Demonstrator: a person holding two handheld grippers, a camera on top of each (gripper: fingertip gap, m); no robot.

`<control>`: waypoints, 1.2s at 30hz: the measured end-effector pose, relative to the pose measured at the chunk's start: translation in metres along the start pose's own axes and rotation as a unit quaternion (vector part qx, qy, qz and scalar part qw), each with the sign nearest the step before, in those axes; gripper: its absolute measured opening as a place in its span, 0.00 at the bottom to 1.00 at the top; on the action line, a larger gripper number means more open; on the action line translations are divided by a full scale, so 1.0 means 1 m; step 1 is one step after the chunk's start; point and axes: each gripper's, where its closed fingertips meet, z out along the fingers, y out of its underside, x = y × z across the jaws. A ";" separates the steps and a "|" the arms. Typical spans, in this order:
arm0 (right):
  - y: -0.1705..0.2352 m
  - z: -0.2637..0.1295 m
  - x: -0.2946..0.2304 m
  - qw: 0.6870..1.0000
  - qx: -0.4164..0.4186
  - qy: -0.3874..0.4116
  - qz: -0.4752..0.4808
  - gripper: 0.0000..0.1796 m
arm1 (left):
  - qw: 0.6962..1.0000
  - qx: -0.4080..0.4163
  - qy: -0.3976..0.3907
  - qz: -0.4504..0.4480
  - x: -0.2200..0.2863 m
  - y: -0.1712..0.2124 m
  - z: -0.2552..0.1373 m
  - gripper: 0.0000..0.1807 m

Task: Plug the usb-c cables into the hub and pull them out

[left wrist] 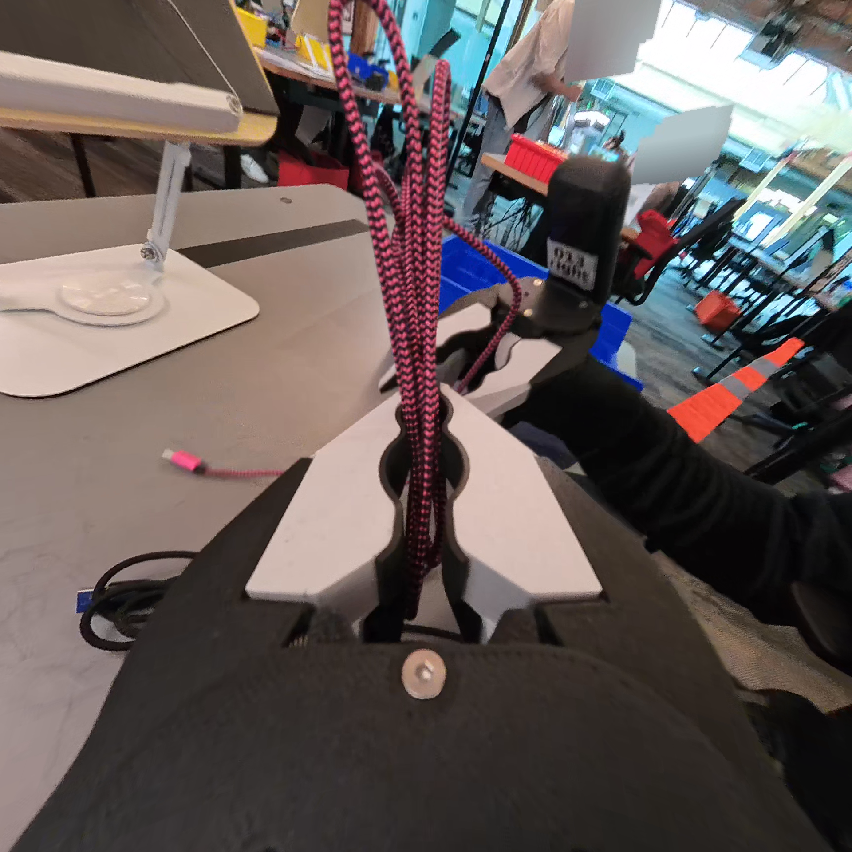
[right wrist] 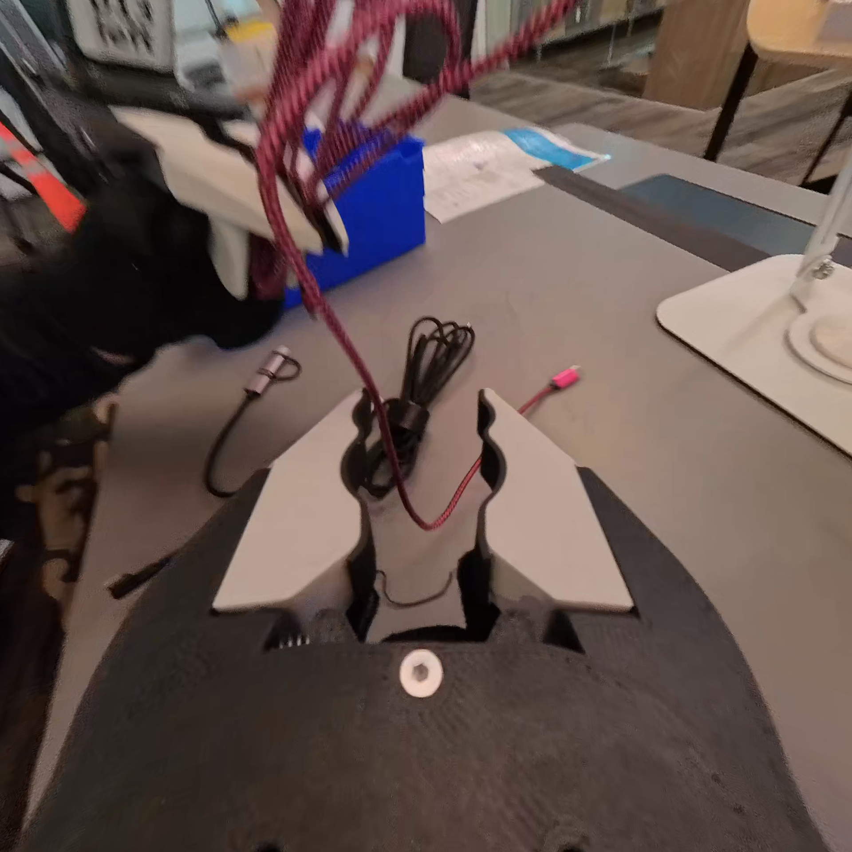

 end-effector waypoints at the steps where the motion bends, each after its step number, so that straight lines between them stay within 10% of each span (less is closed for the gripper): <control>1: -0.006 -0.002 -0.003 1.000 0.020 -0.013 0.013 0.29 | 1.000 -0.007 -0.006 0.007 0.000 0.004 0.005 0.02; 11: -0.043 -0.012 -0.032 0.973 0.140 -0.149 0.103 0.39 | 0.995 -0.083 0.048 0.035 0.030 0.049 0.050 0.03; 16: -0.040 -0.015 -0.040 0.968 0.140 -0.185 0.094 0.11 | 0.986 -0.119 0.116 0.013 0.048 0.063 0.052 0.03; 32: 0.002 -0.027 0.070 0.984 0.086 0.091 0.130 0.03 | 0.985 -0.160 -0.062 0.002 -0.035 0.056 -0.008 0.17; 36: 0.034 -0.018 0.088 0.979 0.003 0.147 0.143 0.25 | 0.979 -0.187 -0.084 -0.017 -0.045 0.071 -0.011 0.17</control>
